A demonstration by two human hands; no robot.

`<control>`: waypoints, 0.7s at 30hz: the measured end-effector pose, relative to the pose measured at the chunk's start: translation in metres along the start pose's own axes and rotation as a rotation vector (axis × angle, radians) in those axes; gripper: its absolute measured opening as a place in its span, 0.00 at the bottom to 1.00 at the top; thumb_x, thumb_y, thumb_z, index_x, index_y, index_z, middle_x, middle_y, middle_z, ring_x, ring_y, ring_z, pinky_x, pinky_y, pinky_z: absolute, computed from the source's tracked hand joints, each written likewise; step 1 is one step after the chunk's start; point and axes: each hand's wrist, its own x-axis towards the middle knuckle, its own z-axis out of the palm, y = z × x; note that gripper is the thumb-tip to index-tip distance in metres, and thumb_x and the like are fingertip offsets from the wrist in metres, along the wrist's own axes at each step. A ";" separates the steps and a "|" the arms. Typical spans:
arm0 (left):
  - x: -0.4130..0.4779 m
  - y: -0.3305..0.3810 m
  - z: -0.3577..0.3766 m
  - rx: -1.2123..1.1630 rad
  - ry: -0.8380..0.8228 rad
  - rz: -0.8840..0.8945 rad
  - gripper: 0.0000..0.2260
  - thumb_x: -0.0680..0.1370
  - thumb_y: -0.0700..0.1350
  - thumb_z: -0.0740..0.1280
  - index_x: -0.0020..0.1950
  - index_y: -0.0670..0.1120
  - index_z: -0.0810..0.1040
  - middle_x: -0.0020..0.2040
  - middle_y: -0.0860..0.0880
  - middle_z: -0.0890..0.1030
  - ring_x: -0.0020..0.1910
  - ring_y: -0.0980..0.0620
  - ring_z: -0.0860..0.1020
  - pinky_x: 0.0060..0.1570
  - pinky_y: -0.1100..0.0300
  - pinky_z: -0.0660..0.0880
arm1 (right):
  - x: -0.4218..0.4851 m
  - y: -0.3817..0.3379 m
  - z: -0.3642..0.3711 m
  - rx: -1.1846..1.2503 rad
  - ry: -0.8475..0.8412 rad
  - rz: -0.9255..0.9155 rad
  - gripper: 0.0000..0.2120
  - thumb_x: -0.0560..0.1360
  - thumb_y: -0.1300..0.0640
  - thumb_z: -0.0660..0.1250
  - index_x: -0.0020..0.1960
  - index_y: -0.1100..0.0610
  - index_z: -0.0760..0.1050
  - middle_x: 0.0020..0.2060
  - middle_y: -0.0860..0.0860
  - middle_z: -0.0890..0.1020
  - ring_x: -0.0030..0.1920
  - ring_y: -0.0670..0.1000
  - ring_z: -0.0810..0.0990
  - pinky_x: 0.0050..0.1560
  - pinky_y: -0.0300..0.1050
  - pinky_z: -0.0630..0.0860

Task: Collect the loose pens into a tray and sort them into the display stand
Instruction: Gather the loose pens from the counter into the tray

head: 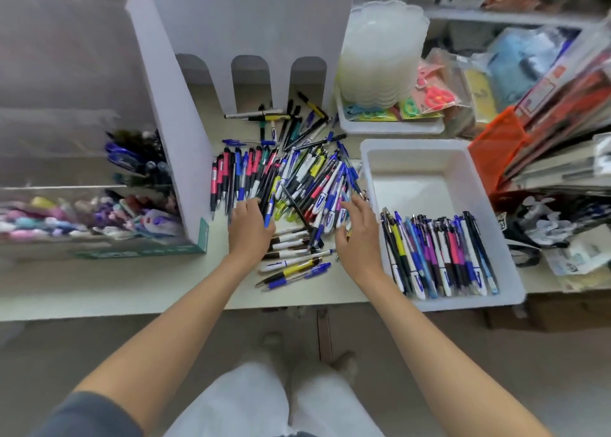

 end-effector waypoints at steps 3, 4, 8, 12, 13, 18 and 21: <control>0.010 0.000 -0.006 -0.013 -0.029 -0.008 0.19 0.79 0.39 0.67 0.69 0.40 0.67 0.62 0.41 0.73 0.57 0.44 0.73 0.54 0.53 0.71 | 0.003 -0.003 0.001 -0.013 -0.007 0.019 0.22 0.79 0.64 0.61 0.72 0.54 0.67 0.76 0.49 0.60 0.75 0.48 0.57 0.69 0.30 0.49; 0.013 -0.001 -0.009 -0.002 -0.044 0.004 0.17 0.80 0.37 0.66 0.68 0.40 0.69 0.61 0.41 0.74 0.55 0.44 0.74 0.51 0.53 0.71 | 0.004 -0.004 0.002 -0.019 -0.005 0.020 0.22 0.79 0.64 0.61 0.72 0.55 0.67 0.76 0.50 0.60 0.75 0.48 0.57 0.71 0.34 0.52; 0.011 -0.006 -0.025 -0.026 0.040 0.087 0.13 0.81 0.37 0.63 0.66 0.41 0.73 0.59 0.43 0.75 0.53 0.48 0.73 0.52 0.55 0.71 | 0.010 -0.004 0.003 -0.011 0.008 0.010 0.21 0.78 0.65 0.61 0.71 0.56 0.69 0.74 0.52 0.63 0.75 0.51 0.59 0.74 0.43 0.58; -0.017 -0.008 -0.022 -0.032 -0.092 0.333 0.13 0.82 0.40 0.63 0.67 0.44 0.73 0.59 0.47 0.74 0.58 0.51 0.71 0.62 0.59 0.67 | 0.012 -0.002 -0.002 0.017 0.027 -0.003 0.22 0.77 0.67 0.61 0.70 0.57 0.70 0.73 0.52 0.64 0.74 0.51 0.61 0.73 0.42 0.58; -0.025 -0.010 -0.017 0.018 -0.131 0.376 0.15 0.82 0.43 0.63 0.69 0.45 0.73 0.63 0.47 0.72 0.63 0.49 0.70 0.65 0.58 0.66 | 0.011 -0.002 -0.002 0.020 0.024 -0.003 0.22 0.77 0.67 0.61 0.70 0.57 0.70 0.73 0.52 0.64 0.74 0.51 0.61 0.72 0.39 0.56; -0.042 -0.021 0.015 0.372 -0.375 0.346 0.57 0.66 0.82 0.47 0.81 0.44 0.37 0.81 0.49 0.37 0.80 0.48 0.36 0.78 0.46 0.38 | 0.008 0.003 -0.006 0.035 0.027 -0.025 0.22 0.77 0.67 0.61 0.70 0.57 0.70 0.74 0.53 0.64 0.74 0.50 0.60 0.62 0.19 0.47; -0.044 -0.025 0.022 0.420 -0.323 0.366 0.60 0.65 0.80 0.58 0.80 0.44 0.36 0.81 0.48 0.40 0.80 0.48 0.39 0.78 0.47 0.38 | 0.006 0.005 -0.007 0.040 0.005 -0.036 0.22 0.78 0.67 0.61 0.71 0.57 0.69 0.74 0.52 0.63 0.75 0.49 0.59 0.64 0.20 0.46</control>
